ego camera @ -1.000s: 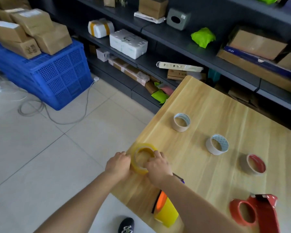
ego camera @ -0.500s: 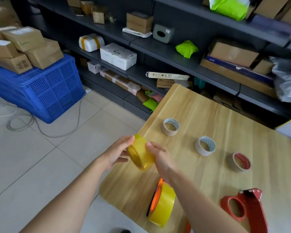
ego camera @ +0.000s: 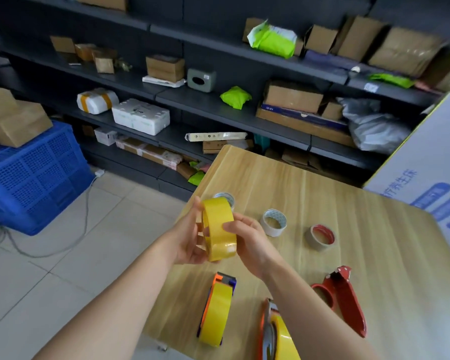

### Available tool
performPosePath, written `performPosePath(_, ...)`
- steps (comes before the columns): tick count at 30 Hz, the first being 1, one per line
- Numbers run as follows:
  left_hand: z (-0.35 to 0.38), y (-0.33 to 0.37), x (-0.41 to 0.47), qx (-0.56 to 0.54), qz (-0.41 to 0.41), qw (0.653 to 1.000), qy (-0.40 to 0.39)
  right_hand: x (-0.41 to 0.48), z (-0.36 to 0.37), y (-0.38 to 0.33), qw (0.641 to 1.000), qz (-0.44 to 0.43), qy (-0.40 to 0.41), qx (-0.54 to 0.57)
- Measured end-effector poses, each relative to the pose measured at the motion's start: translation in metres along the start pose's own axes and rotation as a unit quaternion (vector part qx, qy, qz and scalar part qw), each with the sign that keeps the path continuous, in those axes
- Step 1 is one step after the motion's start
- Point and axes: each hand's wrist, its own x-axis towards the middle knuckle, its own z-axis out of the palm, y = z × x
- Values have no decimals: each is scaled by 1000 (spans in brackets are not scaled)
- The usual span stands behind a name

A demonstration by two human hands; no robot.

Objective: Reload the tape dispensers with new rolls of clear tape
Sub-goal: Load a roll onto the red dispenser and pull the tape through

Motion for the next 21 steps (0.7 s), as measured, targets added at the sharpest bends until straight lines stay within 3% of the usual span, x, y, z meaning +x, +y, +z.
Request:
performPosePath(3,32,5,-9,58,57,997,-9,-17,-14,-15,999,-8,50,8)
performPosePath(7,81,9,-16,52,295,954,26,-42,-39,-35,992,7,113,54)
performPosePath(9,105,9,-17,68,350,934,27,-55,-56,-43,990,14,122,68)
performPosePath(13,153,12,-19,39,287,957,29,-82,-92,-57,989,21,117,83)
performPosePath(17,199,14,-17,7,186,982,30,-111,-127,-65,996,0,50,79)
performPosePath(21,232,9,-16,-15,152,988,9,-133,-157,-69,998,-36,4,57)
